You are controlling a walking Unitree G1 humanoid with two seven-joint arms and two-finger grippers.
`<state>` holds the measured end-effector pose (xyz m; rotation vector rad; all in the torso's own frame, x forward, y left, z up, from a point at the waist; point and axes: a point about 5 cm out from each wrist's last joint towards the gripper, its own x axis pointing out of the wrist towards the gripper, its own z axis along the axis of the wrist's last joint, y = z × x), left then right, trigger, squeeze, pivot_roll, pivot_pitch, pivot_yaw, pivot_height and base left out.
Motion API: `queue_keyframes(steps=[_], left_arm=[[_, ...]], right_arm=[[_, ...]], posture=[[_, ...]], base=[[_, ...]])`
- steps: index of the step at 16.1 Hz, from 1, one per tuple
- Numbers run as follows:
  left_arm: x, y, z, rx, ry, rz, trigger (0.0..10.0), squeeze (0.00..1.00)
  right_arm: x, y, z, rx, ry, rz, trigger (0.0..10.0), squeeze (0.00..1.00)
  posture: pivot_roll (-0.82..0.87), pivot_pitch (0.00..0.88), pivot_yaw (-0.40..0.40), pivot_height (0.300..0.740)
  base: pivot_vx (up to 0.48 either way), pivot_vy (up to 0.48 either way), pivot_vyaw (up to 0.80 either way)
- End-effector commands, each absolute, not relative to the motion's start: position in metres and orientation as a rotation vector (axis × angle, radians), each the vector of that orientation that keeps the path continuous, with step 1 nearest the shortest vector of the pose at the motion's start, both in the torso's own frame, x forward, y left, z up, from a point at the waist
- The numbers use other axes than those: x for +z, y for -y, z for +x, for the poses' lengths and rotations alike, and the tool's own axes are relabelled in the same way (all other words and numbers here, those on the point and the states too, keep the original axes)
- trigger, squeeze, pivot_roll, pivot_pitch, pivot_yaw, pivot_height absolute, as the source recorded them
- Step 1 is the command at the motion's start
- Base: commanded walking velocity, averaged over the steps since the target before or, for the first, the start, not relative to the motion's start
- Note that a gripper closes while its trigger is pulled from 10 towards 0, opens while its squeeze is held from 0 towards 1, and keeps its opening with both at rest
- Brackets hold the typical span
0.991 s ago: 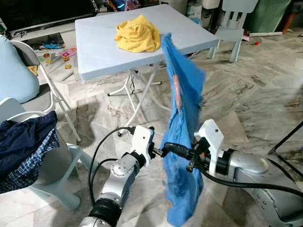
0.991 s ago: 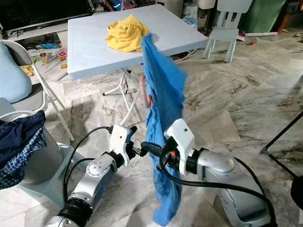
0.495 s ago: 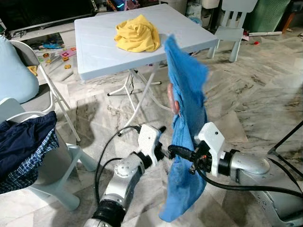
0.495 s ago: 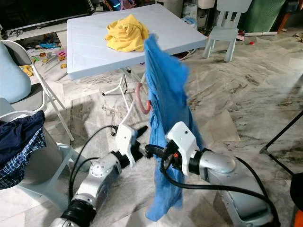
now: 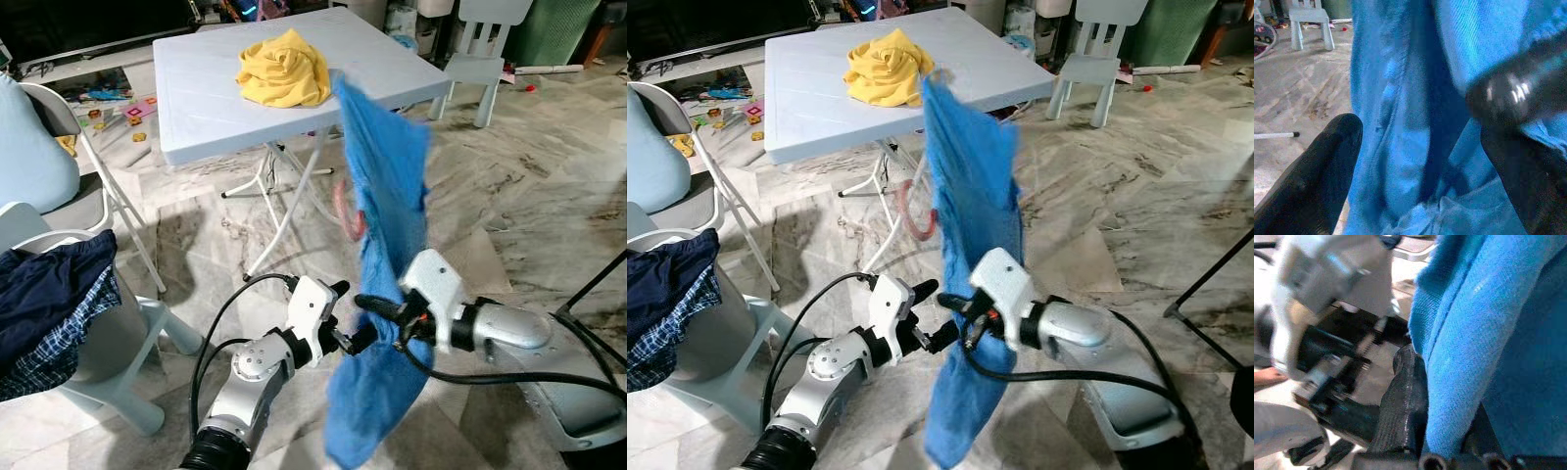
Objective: Hang hanger
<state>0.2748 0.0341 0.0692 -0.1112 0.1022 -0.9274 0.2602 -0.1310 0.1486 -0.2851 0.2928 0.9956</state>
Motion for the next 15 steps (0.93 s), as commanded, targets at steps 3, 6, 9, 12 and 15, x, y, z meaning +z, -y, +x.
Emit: queue_keyframes(steps=[3, 6, 9, 12, 15], left_arm=[[0.072, -0.033, 0.282, -0.897, -0.087, -0.086, 7.8, 0.0], [0.071, -0.035, 0.288, -0.846, -0.089, -0.071, 3.6, 0.0], [0.07, -0.041, 0.295, -0.78, -0.081, -0.065, 0.0, 0.0], [0.07, -0.051, 0.305, -0.67, -0.081, -0.052, 0.0, 0.0], [0.068, -0.075, 0.318, -0.489, -0.098, -0.029, 0.0, 0.0]], right_arm=[[0.167, 0.117, 0.245, 1.194, -0.229, -0.25, 10.0, 0.0], [0.176, 0.121, 0.23, 1.28, -0.242, -0.194, 10.0, 0.0], [0.189, 0.132, 0.212, 1.375, -0.255, -0.157, 10.0, 0.0], [0.184, 0.144, 0.204, 1.389, -0.329, -0.186, 10.0, 0.0], [0.166, 0.154, 0.196, 1.388, -0.446, -0.269, 10.0, 0.0]], posture=[[-0.14, 0.075, 0.053, 0.74], [-0.15, 0.075, 0.057, 0.74], [-0.15, 0.075, 0.059, 0.74], [-0.16, 0.077, 0.059, 0.74], [-0.16, 0.077, 0.057, 0.74]], base=[[0.0, 0.0, 0.0], [0.0, 0.0, 0.0], [0.0, 0.0, 0.0], [0.0, 0.0, 0.0], [0.0, 0.0, 0.0]])
